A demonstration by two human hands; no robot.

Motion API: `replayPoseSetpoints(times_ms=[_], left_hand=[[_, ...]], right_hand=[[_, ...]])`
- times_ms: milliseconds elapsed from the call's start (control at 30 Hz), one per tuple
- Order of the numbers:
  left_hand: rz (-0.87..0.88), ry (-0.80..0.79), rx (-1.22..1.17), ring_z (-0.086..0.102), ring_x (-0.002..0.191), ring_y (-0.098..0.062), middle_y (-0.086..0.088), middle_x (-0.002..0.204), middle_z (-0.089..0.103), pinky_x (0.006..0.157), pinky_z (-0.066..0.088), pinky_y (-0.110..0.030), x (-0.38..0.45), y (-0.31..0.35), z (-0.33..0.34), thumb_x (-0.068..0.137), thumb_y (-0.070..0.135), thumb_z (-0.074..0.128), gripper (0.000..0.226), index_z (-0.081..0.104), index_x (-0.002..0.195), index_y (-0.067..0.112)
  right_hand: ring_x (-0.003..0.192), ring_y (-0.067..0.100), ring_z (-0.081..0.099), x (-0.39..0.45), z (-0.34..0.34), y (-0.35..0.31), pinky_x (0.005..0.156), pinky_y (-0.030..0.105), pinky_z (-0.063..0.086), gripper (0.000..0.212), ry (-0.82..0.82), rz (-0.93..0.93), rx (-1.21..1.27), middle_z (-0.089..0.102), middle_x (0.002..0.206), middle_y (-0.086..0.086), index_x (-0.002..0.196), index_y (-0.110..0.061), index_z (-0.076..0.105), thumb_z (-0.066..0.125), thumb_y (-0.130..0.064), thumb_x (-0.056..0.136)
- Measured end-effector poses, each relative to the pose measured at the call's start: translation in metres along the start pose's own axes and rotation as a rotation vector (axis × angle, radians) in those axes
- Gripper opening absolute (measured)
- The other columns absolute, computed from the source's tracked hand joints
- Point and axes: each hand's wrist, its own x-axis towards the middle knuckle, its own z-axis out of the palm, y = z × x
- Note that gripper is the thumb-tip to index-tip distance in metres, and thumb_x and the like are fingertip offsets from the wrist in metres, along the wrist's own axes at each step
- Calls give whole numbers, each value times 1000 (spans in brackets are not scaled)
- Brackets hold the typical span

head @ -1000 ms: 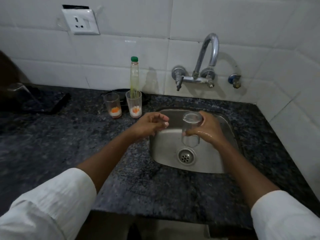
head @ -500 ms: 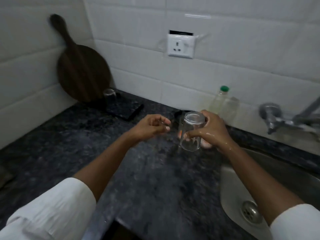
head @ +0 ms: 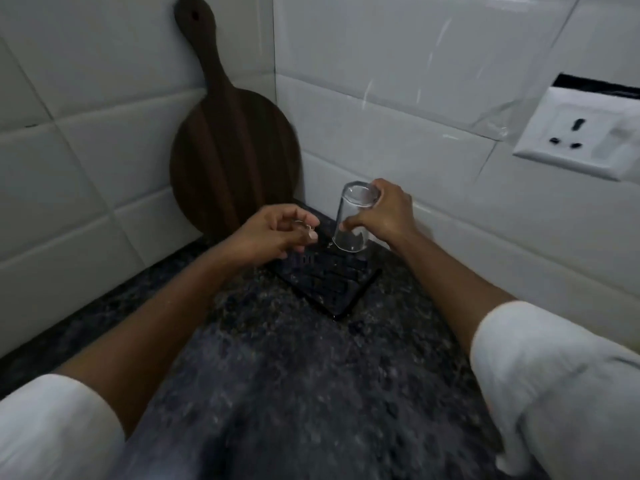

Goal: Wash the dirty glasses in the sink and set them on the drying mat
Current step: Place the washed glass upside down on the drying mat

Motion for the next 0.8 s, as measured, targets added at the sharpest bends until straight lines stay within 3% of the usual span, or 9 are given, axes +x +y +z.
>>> replayPoseSetpoints(times_ms=[100,200,433,600,700,800], left_hand=[[20,8,4,66,69,-1,11,76,73,63,45,-22,23,-6,-17,89,18,70,16,66,104,23],[26,0,20,67,75,-6,5,86,73,66,45,-24,36,-8,-27,89,17,70,22,66,111,18],[28,-22,41,67,78,-10,-5,98,75,66,47,-24,50,-12,-31,90,18,69,27,65,117,15],[10,-23,17,65,74,-6,-2,91,72,56,47,-12,49,-13,-26,90,16,69,27,66,116,14],[3,-30,37,66,77,-7,-8,98,73,63,47,-21,48,-13,-21,90,17,70,25,66,115,16],[9,-27,33,67,78,-8,-10,99,73,62,47,-20,43,-8,-14,90,16,70,24,66,114,16]], right_hand=[[79,20,54,34,31,0,59,25,34,55,-25,-20,-26,61,86,0,84,-21,57,94,-31,45],[79,20,56,54,56,4,54,25,34,50,-67,-53,-93,62,86,1,86,-20,61,91,-32,48],[86,24,65,62,85,19,67,24,43,48,-163,-43,-184,71,94,6,99,-14,69,87,-32,58],[90,25,64,54,92,29,71,28,47,53,-151,-37,-141,71,102,8,104,-13,67,88,-30,58],[92,22,60,51,89,31,71,27,43,63,-236,-10,-139,68,108,6,113,-14,59,89,-24,58],[100,24,60,43,76,33,79,32,51,71,-258,70,-81,64,114,7,124,-14,53,87,-15,62]])
